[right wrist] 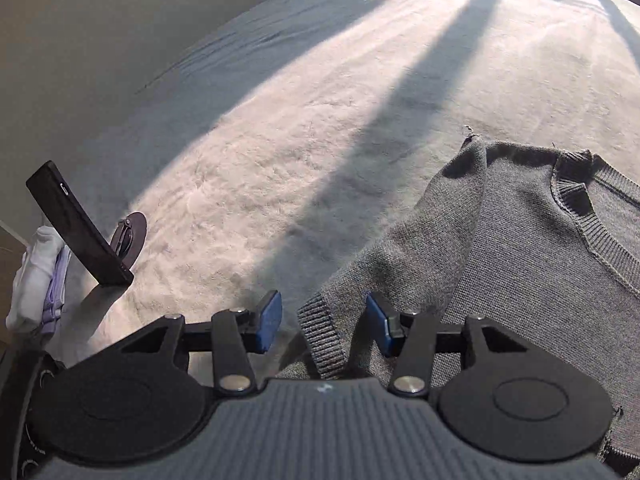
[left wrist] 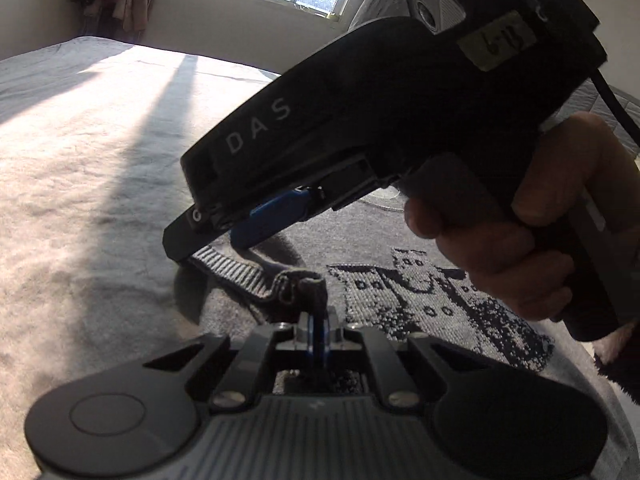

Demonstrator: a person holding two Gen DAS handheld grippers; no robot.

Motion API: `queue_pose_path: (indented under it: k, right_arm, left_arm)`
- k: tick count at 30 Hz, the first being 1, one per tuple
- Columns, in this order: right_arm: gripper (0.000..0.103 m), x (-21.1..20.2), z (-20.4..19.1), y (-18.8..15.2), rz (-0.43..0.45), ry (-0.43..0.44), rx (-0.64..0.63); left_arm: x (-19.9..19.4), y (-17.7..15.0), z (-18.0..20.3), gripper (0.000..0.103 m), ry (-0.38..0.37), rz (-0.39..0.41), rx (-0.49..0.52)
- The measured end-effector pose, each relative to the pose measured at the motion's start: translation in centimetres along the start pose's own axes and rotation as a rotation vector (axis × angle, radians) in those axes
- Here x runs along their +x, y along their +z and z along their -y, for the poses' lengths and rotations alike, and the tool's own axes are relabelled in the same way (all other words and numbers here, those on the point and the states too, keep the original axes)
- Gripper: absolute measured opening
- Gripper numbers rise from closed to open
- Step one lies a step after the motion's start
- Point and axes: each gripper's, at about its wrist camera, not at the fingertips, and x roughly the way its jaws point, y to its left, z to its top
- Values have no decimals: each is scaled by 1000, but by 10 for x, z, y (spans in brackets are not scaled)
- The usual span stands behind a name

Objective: Fold clothes

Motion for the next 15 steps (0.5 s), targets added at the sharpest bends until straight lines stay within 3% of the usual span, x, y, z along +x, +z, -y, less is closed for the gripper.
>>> queue_pose_path:
  k: [4, 5, 6, 8, 15]
  right_arm:
    - [47, 13, -8, -5, -12, -86, -114]
    - [39, 13, -9, -5, -8, -109, -137]
    - [22, 13, -10, -6, -2, -133, -154]
    - [11, 8, -5, -6, 25, -155, -143]
    - [9, -28, 32, -6, 185, -103, 84]
  left_arm:
    - [0, 0, -3, 4, -4, 0, -13]
    - [-1, 0, -3, 4, -3, 0, -13]
    - [-1, 0, -3, 4, -2, 0, -13]
    - [-2, 0, -4, 4, -1, 1, -20]
    - [-8, 5, -12, 4, 4, 24, -64]
